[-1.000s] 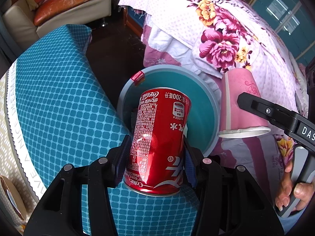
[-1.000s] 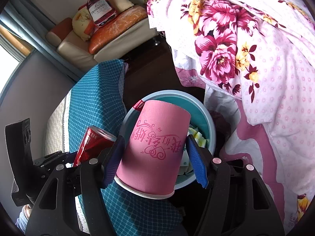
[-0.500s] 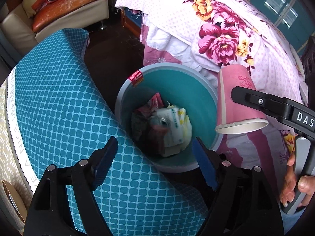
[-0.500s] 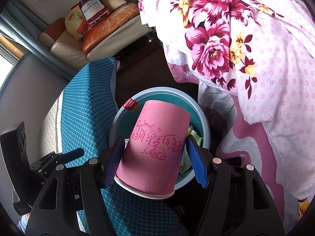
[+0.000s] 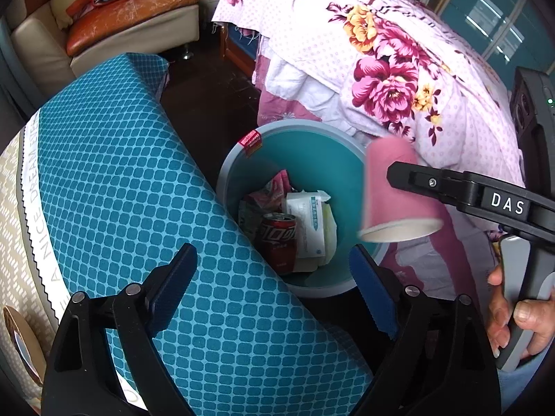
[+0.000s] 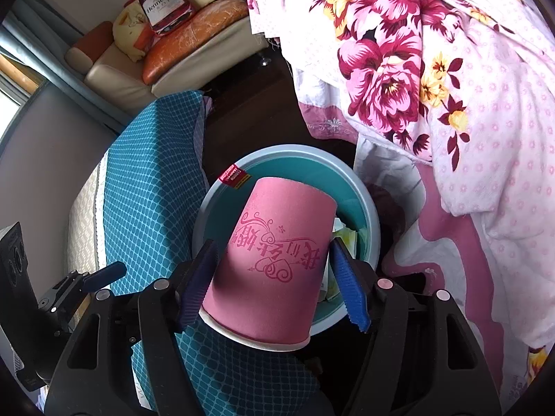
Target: Collect trash
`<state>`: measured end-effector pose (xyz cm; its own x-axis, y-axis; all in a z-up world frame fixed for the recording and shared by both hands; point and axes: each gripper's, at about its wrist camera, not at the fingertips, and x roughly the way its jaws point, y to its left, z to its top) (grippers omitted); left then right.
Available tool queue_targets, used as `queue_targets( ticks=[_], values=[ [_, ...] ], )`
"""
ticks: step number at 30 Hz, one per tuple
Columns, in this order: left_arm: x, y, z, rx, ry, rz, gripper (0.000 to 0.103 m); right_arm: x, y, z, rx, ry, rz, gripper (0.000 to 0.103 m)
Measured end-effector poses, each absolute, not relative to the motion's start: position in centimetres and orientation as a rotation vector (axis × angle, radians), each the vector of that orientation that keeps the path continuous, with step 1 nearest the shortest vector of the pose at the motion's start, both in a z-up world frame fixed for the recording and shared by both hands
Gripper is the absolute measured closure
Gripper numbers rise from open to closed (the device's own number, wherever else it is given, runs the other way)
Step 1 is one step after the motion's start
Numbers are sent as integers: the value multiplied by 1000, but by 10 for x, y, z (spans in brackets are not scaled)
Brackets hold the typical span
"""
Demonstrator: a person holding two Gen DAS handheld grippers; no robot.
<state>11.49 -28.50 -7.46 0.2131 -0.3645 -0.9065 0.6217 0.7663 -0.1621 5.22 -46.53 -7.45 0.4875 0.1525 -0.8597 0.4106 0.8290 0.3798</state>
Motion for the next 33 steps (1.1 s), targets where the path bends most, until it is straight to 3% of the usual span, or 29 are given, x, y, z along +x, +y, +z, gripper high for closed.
queue_targets(
  ticks=[18,33],
  values=[
    [104,-221,-64,173,1168,-659,12,51,-426,-62,586,1096,-155,26],
    [85,-91,-61,80,1182,-541,12,55,-329,-45,442,1156,-31,26]
  ],
)
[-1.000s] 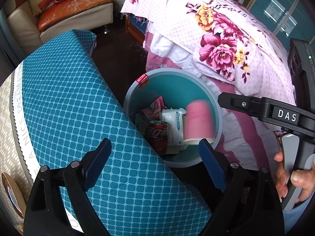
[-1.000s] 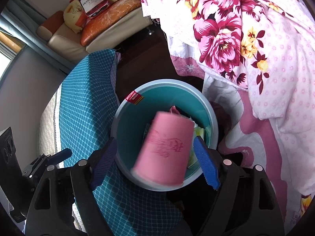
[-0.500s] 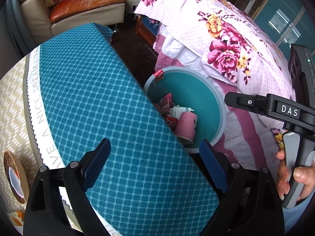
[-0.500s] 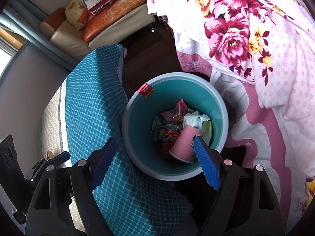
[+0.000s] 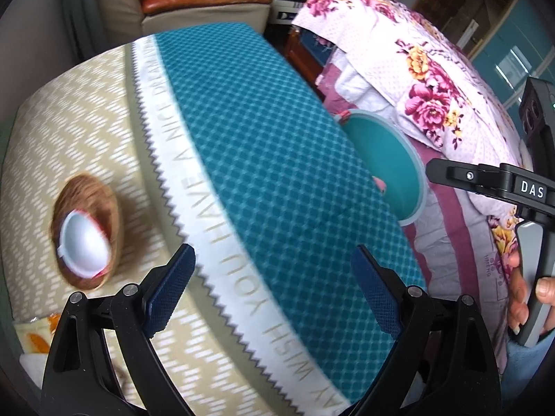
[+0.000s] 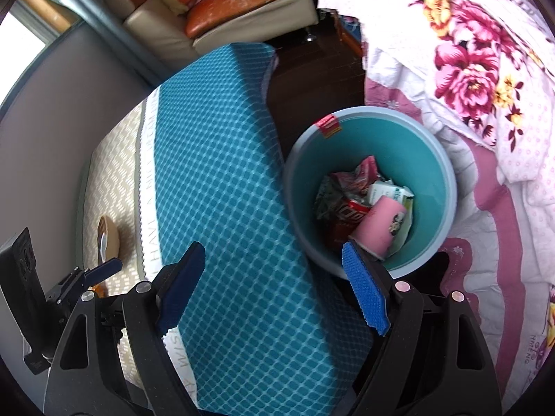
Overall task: Collect trash
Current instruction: 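Move both grippers back to the table toward the cake bag and tissue, then grasp the orange cake bag with the left gripper while the right gripper grasps the white tissue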
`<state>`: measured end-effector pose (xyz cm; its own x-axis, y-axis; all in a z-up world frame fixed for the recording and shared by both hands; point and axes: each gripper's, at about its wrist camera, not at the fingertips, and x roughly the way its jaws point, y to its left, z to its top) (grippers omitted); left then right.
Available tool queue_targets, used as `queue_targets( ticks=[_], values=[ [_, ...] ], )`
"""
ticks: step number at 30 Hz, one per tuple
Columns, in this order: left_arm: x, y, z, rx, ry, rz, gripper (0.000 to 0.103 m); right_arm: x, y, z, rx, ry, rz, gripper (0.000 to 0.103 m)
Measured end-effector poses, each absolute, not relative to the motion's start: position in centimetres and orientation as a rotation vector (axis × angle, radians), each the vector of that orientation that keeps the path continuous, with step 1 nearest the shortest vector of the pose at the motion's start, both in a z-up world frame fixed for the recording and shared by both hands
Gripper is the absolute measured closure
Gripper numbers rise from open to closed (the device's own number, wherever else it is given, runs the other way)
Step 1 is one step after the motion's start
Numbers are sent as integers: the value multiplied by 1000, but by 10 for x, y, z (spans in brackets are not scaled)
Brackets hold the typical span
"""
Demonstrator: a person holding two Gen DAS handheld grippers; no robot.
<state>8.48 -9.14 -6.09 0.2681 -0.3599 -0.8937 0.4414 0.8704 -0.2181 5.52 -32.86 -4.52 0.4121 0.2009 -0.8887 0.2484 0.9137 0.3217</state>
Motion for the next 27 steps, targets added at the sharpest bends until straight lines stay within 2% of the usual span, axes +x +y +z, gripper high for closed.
queue_targets(
  ticks=[12,19,27],
  values=[
    [56,60,-59,-26,1181,-379,12,62,-208,-44,266,1237,148,26],
    [30,152,-59,-94,1160,-260,12,74,-104,-52,117,1310,325,26],
    [-2,216,-81,-171,1193,-196,12,79,-10,-65,-23,1365,469,26]
  ],
)
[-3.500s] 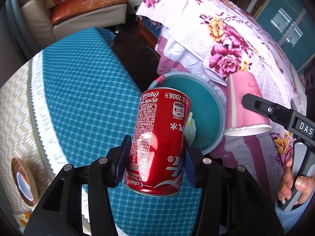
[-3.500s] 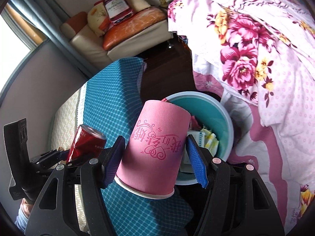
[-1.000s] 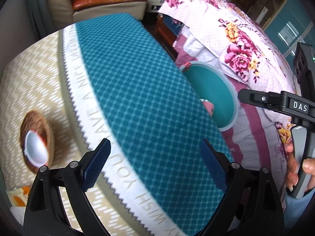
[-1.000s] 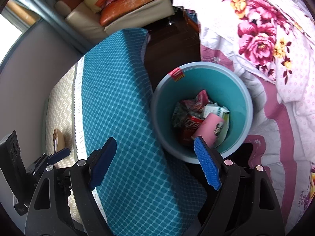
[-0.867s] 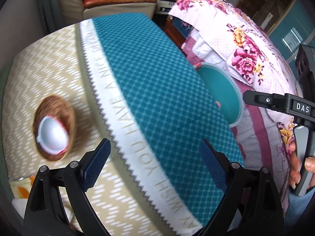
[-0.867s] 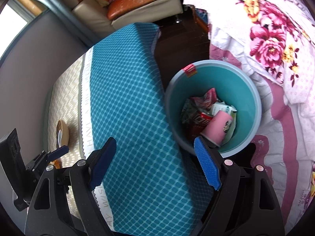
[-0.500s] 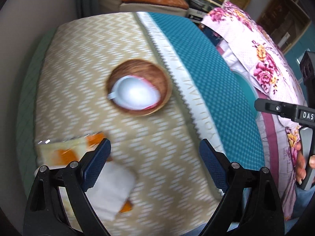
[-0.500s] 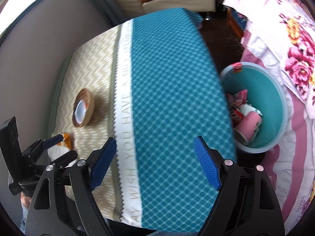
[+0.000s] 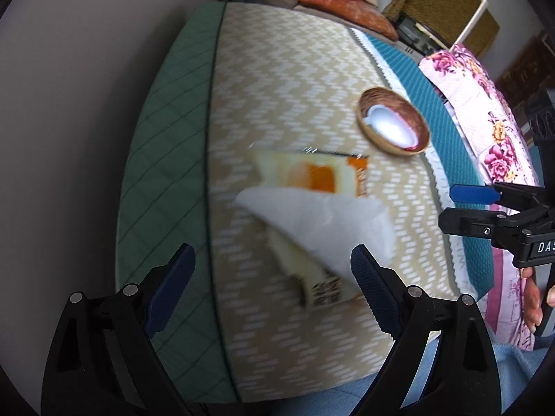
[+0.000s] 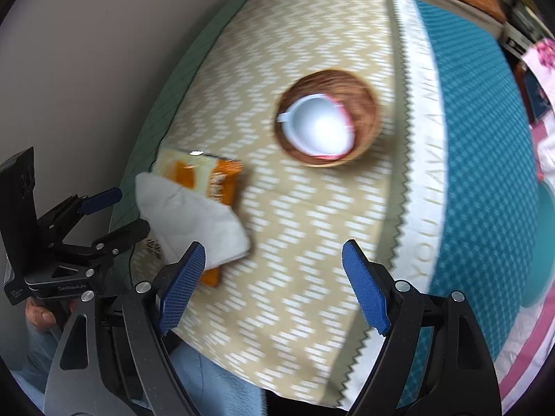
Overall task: Collect trash
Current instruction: 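Grasp the orange cake bag with the left gripper while the right gripper grasps the white tissue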
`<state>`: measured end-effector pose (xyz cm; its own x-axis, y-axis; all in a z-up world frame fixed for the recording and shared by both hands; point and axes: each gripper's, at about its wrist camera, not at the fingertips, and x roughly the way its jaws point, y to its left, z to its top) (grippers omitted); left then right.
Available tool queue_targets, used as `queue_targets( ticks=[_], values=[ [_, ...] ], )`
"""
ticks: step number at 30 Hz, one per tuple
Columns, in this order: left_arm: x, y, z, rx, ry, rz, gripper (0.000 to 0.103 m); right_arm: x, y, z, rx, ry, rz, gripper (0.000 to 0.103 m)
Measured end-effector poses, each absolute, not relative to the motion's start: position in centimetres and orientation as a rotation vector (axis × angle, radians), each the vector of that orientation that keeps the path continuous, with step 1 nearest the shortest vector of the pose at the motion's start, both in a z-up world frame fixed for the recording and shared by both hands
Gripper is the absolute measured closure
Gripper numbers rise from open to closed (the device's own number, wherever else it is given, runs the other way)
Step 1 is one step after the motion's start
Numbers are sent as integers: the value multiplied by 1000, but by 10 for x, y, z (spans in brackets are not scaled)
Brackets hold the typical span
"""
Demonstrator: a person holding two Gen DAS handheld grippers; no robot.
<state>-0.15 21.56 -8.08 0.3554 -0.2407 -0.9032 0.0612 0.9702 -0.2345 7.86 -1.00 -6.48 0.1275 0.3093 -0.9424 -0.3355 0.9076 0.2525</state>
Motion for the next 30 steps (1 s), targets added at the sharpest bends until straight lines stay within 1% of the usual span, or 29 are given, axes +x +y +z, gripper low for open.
queue_targets(
  ticks=[8,21,22,23,24,27,28,29,30],
  values=[
    [-13,233,-100,-195,1222,-208,12,83,47,-88,-65,1403,544,26],
    [-11,227,-110,-168,1242,-228,11,86,72,-104,-122,1398,554,27],
    [-10,226,-111,-169,1243,-227,11,85,74,-107,-135,1396,554,36],
    [-9,226,-111,-169,1243,-227,11,81,78,-111,-150,1397,549,41],
    [-8,225,-111,-169,1244,-226,11,78,79,-113,-154,1399,548,50],
    [-7,223,-111,-160,1244,-222,11,68,77,-116,-151,1390,546,59],
    [-7,223,-111,-156,1244,-220,11,63,72,-115,-153,1382,543,66],
    [-6,222,-111,-152,1243,-218,11,60,67,-114,-152,1375,539,72],
    [-6,221,-111,-150,1244,-217,10,58,59,-112,-147,1369,538,83]
  ],
)
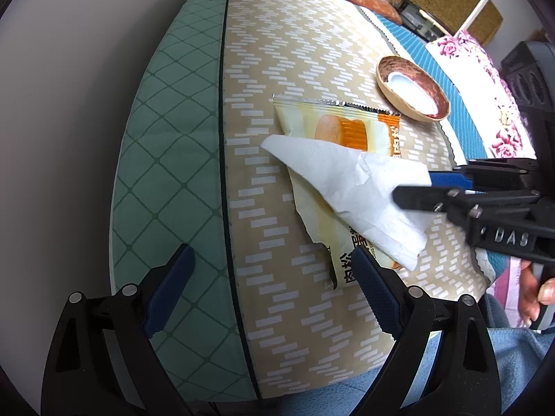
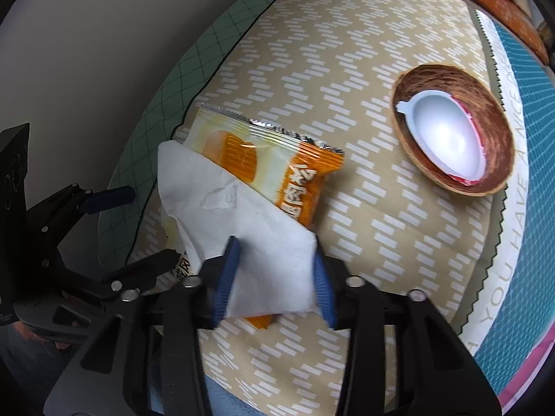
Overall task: Collect trash
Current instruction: 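Grasp the orange cake bag with the left gripper while the right gripper grasps the white tissue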
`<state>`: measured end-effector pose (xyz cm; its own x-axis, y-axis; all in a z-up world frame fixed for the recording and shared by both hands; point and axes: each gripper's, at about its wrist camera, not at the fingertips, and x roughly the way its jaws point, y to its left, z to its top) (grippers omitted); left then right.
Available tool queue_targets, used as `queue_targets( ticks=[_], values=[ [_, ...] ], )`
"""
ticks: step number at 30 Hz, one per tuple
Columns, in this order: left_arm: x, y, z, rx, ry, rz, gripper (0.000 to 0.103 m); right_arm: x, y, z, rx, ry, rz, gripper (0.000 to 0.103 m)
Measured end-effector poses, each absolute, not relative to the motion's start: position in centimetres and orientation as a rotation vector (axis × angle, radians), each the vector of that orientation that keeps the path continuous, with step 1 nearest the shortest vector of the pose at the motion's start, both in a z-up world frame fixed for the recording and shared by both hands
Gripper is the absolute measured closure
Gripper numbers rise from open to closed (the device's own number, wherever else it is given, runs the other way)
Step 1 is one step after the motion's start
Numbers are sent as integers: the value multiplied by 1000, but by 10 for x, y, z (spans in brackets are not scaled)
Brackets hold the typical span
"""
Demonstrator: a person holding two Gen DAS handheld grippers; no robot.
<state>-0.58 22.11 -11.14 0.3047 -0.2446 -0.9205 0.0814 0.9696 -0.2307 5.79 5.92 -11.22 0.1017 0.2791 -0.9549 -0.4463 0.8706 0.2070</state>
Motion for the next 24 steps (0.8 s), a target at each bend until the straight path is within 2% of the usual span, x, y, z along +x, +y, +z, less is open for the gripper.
queue_targets(
  ticks=[1,4,13,24],
  values=[
    [-5,220,-112,-151,1245,-215,9,57,54,-112,-143,1363,538,90],
    [-3,217,-112,-144,1247,-206,7,54,42,-111,-111,1360,549,96],
    [5,209,-110,-160,1253,-211,7,60,-7,-92,-67,1313,465,98],
    [35,165,-112,-144,1269,-251,7,64,-75,-70,80,1260,395,98]
  ],
)
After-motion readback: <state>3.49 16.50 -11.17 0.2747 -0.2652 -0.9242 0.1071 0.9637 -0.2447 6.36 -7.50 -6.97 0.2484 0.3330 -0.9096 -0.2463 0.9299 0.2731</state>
